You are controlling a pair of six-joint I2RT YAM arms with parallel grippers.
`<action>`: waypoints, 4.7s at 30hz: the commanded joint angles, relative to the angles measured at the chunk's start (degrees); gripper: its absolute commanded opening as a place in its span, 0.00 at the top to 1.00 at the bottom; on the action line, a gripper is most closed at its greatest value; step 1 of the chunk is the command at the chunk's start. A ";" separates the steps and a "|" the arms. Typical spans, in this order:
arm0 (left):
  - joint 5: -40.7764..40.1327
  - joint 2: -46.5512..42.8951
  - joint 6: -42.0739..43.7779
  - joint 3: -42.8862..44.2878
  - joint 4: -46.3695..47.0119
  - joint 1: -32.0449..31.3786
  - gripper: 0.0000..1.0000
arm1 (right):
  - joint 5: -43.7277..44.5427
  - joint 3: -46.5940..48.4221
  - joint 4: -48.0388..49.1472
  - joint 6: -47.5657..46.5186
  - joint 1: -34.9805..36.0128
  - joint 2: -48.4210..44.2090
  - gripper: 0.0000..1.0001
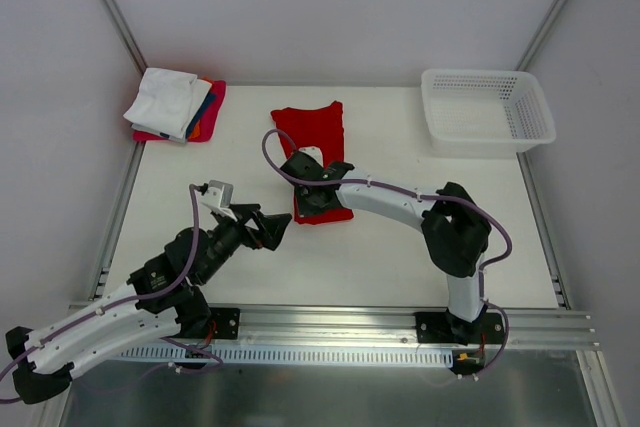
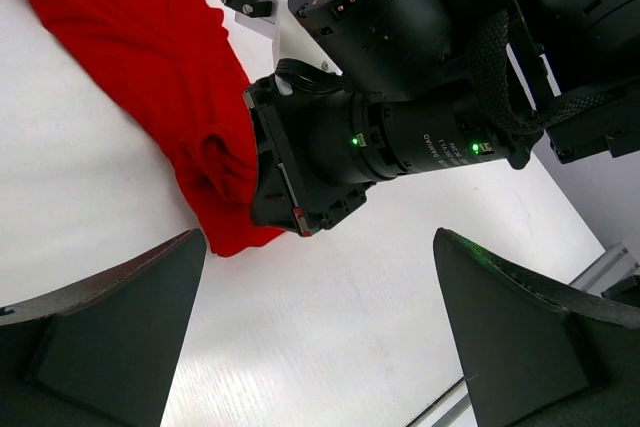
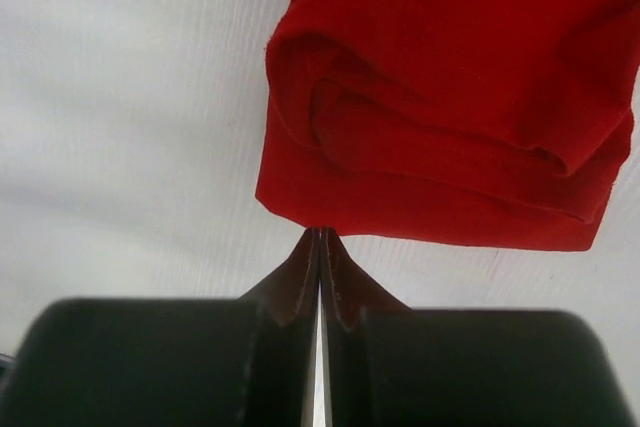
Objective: Fold and stack the t-shirts
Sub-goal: Fold the folded rectangular tshirt in 1/3 of the way, then grab one side of the 2/3 rectangular tshirt with both arms
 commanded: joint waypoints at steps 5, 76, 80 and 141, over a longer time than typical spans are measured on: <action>-1.72 -2.22 1.65 -1.31 -0.76 -0.23 0.01 | 0.63 0.76 -0.49 2.04 -0.08 0.07 0.99; 4.08 -5.82 -5.47 -14.22 2.93 -0.23 0.01 | 1.95 46.01 -5.51 -15.97 -15.46 25.20 0.02; 4.08 -6.79 -5.29 -14.93 3.02 -0.23 0.01 | 3.88 47.34 -3.92 -20.27 -16.25 24.51 0.00; 28.16 44.37 -11.09 -2.53 37.03 23.33 0.01 | -20.90 -39.68 38.71 7.14 -20.30 -16.63 0.13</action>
